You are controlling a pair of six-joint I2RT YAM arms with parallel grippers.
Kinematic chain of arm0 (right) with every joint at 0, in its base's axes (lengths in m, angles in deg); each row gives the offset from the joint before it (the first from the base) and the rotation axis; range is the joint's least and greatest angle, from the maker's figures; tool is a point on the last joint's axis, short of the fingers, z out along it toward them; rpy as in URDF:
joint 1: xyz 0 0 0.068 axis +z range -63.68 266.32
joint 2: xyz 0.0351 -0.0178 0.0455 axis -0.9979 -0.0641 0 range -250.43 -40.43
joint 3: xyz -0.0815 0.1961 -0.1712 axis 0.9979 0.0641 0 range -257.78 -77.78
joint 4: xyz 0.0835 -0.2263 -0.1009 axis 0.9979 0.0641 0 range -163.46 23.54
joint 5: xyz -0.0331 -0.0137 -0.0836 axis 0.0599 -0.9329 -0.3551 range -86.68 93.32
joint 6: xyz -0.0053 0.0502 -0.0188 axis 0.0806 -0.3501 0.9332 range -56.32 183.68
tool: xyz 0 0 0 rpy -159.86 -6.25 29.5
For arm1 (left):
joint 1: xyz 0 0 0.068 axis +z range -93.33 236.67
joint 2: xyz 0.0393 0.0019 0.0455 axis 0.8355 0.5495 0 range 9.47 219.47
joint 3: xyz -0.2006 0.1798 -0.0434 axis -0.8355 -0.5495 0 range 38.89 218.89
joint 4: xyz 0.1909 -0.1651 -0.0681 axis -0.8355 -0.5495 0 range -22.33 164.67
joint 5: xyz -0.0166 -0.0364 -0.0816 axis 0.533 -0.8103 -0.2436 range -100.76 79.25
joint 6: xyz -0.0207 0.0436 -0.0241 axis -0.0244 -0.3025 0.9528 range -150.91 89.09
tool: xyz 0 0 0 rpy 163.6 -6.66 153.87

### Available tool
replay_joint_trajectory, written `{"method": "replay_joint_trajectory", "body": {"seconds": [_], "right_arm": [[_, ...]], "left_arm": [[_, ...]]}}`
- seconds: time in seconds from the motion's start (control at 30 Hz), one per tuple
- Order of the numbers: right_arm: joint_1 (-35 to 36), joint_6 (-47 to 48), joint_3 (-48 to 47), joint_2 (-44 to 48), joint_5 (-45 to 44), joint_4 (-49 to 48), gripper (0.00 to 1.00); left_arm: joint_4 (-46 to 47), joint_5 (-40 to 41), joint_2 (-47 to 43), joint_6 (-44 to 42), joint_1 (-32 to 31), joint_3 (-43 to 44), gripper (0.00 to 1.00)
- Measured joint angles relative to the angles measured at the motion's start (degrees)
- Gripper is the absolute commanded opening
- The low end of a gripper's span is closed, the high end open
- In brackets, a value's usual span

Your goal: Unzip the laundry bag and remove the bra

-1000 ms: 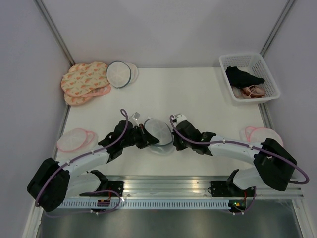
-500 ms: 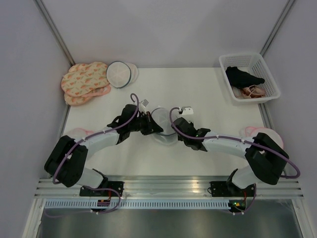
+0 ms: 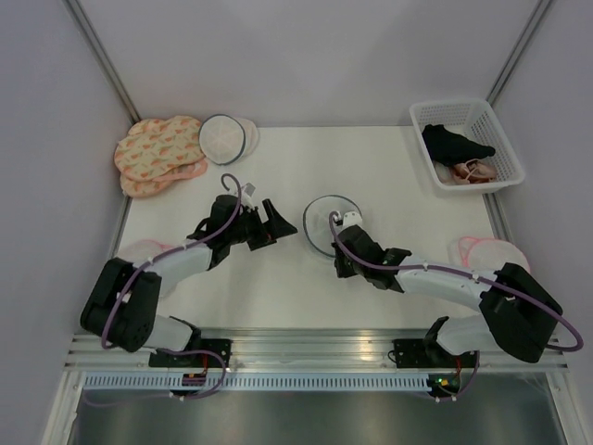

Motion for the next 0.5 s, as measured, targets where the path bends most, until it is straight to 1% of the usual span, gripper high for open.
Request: {"method": "replay_joint_trajectory", "body": {"seconds": [0.13, 0.2, 0.27, 0.37, 0.43, 0.5], "right_arm": [[-0.02, 1.62, 1.92, 3.39, 13.05, -4.57, 0.0], [-0.02, 2.27, 2.05, 4.07, 18.08, -6.6, 0.0], [0.0, 3.02, 2.05, 4.17, 22.38, -8.79, 0.0], [0.0, 3.8, 2.05, 4.17, 26.38, -10.16, 0.0], [0.0, 4.11, 2.05, 4.17, 28.61, -10.86, 0.0], [0.0, 4.35, 2.05, 4.26, 30.27, -11.15, 0.01]], "left_arm": [[-0.96, 2.45, -14.21, 2.78, -3.1, -7.5, 1.0], [-1.11, 2.89, -19.93, 4.66, -4.85, -10.01, 1.0], [-1.03, 3.02, -23.69, 6.29, -6.32, -11.69, 1.0], [-0.68, 3.15, -24.96, 8.39, -8.5, -12.61, 1.0], [0.17, 3.15, -23.47, 9.38, -9.9, -12.63, 1.0], [1.62, 3.15, -20.17, 10.23, -11.13, -12.63, 1.0]]}}
